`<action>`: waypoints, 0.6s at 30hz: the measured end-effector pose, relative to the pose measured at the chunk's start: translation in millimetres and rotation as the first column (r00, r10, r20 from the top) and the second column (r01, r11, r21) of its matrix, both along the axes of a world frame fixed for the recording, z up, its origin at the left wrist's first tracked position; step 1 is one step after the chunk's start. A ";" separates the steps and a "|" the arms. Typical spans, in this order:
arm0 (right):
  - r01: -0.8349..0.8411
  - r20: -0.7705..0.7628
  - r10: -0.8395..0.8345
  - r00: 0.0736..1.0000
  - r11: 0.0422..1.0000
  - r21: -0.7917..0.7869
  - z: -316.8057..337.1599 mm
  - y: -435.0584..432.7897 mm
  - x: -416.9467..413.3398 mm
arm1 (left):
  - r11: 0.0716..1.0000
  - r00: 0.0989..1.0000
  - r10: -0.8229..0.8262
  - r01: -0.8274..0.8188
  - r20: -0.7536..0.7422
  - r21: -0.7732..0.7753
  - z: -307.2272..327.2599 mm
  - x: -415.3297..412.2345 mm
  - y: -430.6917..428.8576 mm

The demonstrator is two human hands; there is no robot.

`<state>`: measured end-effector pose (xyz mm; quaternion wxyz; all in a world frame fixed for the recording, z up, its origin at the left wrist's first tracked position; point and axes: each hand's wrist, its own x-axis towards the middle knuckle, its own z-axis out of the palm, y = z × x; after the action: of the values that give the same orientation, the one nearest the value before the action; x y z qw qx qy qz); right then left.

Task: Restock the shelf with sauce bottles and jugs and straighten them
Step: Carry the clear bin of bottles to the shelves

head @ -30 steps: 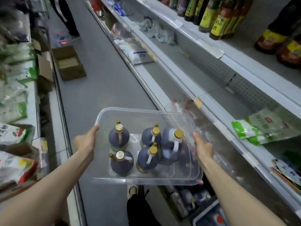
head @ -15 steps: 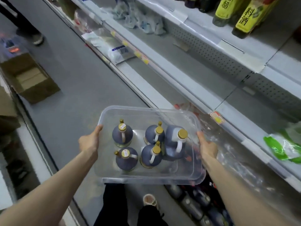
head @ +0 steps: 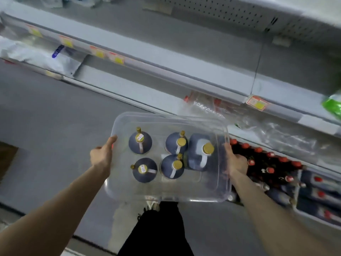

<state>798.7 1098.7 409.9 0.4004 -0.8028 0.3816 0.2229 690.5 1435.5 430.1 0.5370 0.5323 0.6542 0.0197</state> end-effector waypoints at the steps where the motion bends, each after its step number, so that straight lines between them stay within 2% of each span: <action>1: 0.032 -0.004 -0.032 0.999 0.999 -0.006 -12.0 2.6 3.0 | 1.000 1.000 -0.028 0.028 -0.008 0.000 -10.6 11.6 4.9; 9: 0.119 -0.120 -0.127 0.985 0.990 -0.071 -124.6 12.1 27.0 | 0.987 0.984 -0.160 0.157 -0.079 -0.046 -131.6 82.6 22.4; 18: 0.233 -0.110 -0.245 0.963 0.966 -0.112 -297.8 9.4 47.2 | 0.960 0.960 -0.268 0.258 -0.081 -0.111 -320.8 137.4 26.0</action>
<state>845.9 1108.1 112.1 0.3603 -0.7541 0.5102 0.2030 827.9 1461.4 109.4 0.5288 0.5874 0.6027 -0.1099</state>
